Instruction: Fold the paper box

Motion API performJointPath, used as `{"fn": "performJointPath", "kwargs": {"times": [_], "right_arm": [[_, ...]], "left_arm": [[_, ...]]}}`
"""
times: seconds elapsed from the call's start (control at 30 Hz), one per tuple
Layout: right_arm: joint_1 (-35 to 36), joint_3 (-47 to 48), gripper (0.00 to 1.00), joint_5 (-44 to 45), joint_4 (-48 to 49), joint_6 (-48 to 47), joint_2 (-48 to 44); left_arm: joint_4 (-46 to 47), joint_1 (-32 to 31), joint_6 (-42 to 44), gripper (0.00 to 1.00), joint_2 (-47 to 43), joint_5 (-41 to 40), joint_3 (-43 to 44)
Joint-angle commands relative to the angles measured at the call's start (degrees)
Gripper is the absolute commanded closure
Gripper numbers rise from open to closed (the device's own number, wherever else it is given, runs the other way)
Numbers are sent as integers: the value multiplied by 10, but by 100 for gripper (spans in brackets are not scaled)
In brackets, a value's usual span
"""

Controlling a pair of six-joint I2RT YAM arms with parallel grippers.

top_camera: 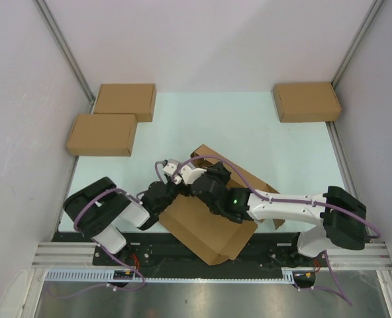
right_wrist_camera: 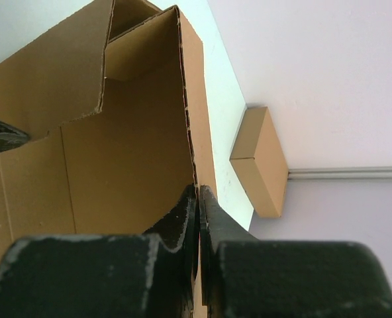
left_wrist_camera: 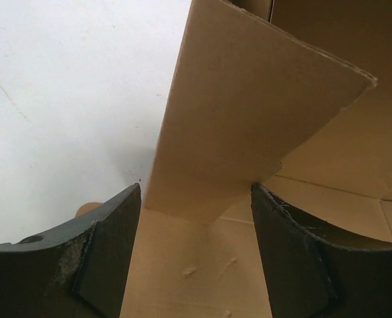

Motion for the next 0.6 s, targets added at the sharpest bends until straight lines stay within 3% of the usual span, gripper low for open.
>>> {"fn": "performJointPath", "kwargs": {"times": [0.0, 0.23, 0.37, 0.57], "right_arm": [[5, -5, 100, -92, -54, 51, 10], [3, -5, 100, -91, -56, 50, 14], [5, -5, 99, -86, -49, 48, 14], [4, 1, 84, -84, -49, 54, 7]], "left_arm": [[248, 14, 33, 28, 18, 42, 36], [248, 37, 26, 32, 19, 71, 50], [248, 52, 23, 41, 19, 89, 61], [248, 60, 15, 51, 19, 120, 63]]}}
